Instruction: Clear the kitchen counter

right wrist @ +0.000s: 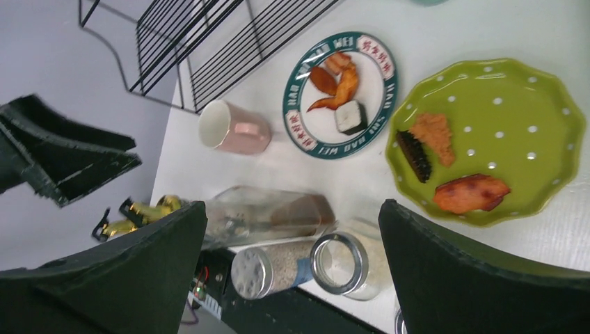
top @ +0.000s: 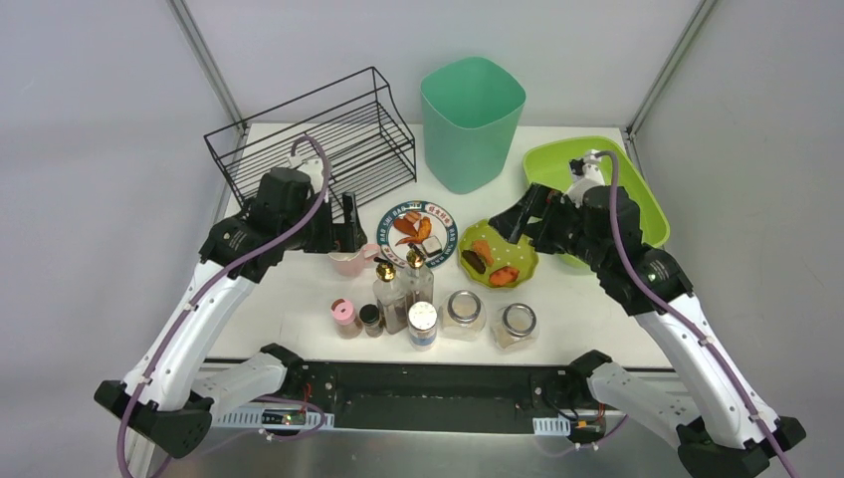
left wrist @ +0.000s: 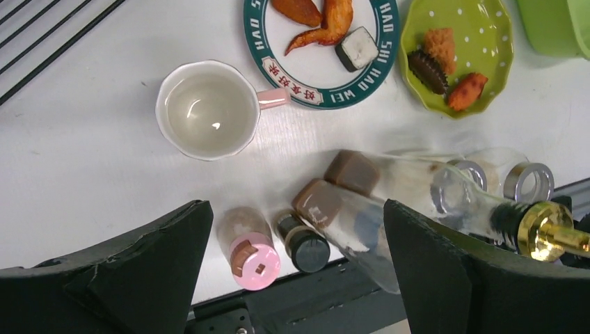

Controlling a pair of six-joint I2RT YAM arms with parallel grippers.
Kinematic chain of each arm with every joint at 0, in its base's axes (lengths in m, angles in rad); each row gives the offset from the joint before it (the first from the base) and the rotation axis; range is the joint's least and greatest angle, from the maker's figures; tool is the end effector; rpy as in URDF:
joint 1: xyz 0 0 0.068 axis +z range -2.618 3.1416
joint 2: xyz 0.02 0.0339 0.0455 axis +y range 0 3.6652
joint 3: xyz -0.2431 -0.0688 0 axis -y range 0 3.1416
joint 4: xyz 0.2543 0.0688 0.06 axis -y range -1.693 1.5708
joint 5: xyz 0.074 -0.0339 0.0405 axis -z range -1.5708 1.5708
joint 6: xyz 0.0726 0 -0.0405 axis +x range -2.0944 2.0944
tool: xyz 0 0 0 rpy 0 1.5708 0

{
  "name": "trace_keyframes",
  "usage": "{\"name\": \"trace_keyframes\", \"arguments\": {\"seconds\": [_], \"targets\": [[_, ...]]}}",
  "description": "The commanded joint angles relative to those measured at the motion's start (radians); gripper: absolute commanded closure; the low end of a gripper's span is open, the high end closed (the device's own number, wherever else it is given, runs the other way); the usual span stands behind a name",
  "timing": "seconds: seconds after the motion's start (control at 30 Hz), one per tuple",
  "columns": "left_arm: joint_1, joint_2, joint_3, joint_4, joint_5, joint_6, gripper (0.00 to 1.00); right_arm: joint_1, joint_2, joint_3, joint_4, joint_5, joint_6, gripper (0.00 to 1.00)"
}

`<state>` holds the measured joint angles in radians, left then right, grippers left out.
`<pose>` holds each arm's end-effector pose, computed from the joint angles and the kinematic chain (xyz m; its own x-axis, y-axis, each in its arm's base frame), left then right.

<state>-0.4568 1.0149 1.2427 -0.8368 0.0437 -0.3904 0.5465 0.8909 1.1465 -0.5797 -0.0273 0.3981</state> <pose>0.2195 -0.1114 0.3521 -0.6547 -0.1019 -0.7490 0.2419 0.9106 -0.3353 0.2014 0.1248 0.3782 -0.4608 0.1733 -0.8704 -0.3938 0.8390 0.3755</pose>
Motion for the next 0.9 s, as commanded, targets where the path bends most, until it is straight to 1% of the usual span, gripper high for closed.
{"name": "trace_keyframes", "arguments": {"seconds": [0.0,0.2,0.33,0.37,0.43,0.5,0.63,0.77,0.87], "targets": [[0.001,-0.095,-0.022,-0.033,0.060,0.042,0.00,0.019,-0.059,-0.021,0.042,-0.184,-0.057,0.01],[0.001,-0.202,-0.082,-0.032,0.100,0.044,0.00,0.048,-0.089,-0.071,0.021,-0.223,-0.084,0.01],[0.001,-0.259,-0.135,-0.013,0.187,0.046,0.00,0.055,-0.094,-0.088,0.003,-0.258,-0.102,0.01],[0.001,-0.275,-0.152,0.000,0.216,0.048,0.00,0.059,-0.096,-0.087,-0.002,-0.263,-0.107,0.01],[0.001,-0.314,-0.194,0.040,0.325,0.043,0.00,0.063,-0.099,-0.088,-0.007,-0.266,-0.113,0.01],[0.000,-0.355,-0.243,0.087,0.382,0.026,0.00,0.066,-0.103,-0.086,-0.017,-0.267,-0.119,0.01],[0.001,-0.443,-0.318,0.136,0.413,0.031,0.01,0.067,-0.101,-0.082,-0.028,-0.289,-0.119,0.01],[0.000,-0.507,-0.362,0.162,0.452,0.048,0.00,0.069,-0.112,-0.101,-0.013,-0.298,-0.116,0.01],[0.000,-0.557,-0.414,0.245,0.502,0.047,0.00,0.068,-0.114,-0.116,0.001,-0.309,-0.115,0.01]]}}
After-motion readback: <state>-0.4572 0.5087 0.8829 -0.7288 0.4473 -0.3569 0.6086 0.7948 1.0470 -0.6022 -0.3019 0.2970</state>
